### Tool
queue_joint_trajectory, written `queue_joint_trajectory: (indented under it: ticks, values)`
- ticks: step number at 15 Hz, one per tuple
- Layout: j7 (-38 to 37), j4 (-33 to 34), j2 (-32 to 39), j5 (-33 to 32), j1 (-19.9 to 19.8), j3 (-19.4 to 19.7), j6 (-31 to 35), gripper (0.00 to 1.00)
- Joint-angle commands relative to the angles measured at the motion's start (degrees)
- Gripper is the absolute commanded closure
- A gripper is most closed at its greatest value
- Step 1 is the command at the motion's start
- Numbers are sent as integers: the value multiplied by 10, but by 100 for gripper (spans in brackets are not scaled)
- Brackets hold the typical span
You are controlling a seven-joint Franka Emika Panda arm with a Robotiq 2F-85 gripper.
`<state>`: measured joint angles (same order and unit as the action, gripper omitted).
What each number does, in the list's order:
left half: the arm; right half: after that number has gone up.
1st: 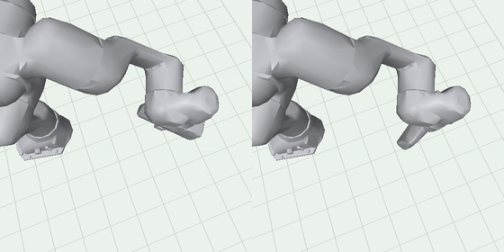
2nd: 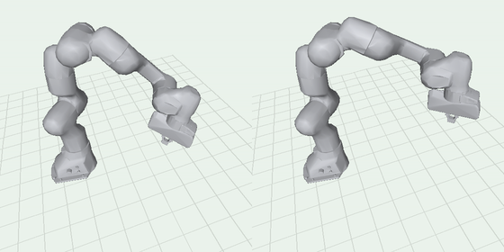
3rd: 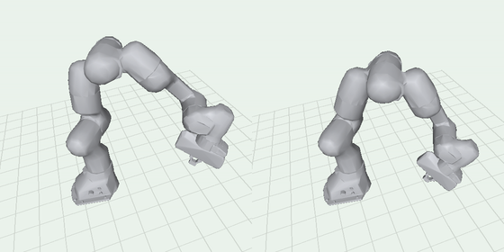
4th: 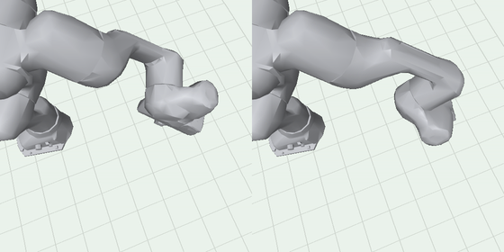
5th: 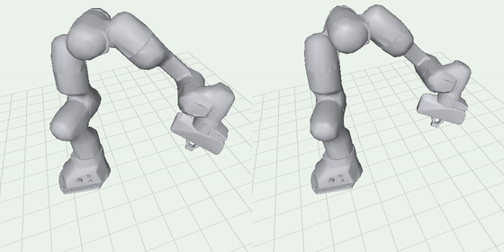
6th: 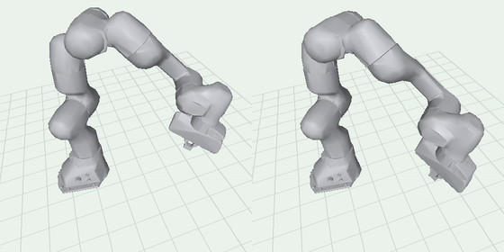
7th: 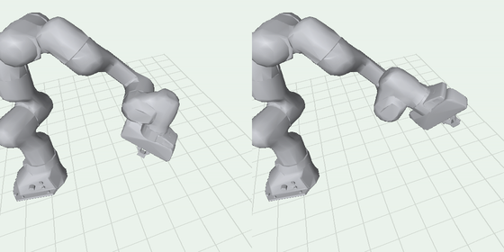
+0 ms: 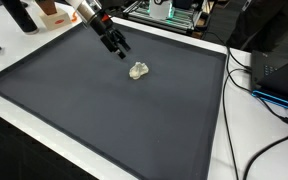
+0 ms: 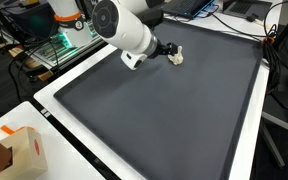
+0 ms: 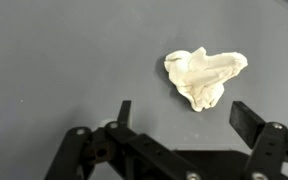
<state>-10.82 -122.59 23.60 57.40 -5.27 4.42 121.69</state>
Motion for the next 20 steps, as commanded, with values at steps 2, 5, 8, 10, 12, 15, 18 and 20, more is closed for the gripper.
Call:
queue_joint_trajectory:
  ticks: [2,5,8,10,12,15,18,20]
  values:
    - [-73,66,50,-32,4,9,-32,0]
    - [-124,105,75,-64,10,11,-42,0]
    - [-177,149,100,-109,20,13,-52,0]
    - [-210,177,114,-146,30,13,-58,0]
    - [-242,205,127,-186,42,14,-68,0]
    - [-284,247,145,-252,58,10,-87,0]
    - [-312,286,159,-320,73,5,-109,0]
    - [-324,310,168,-362,86,2,-125,0]
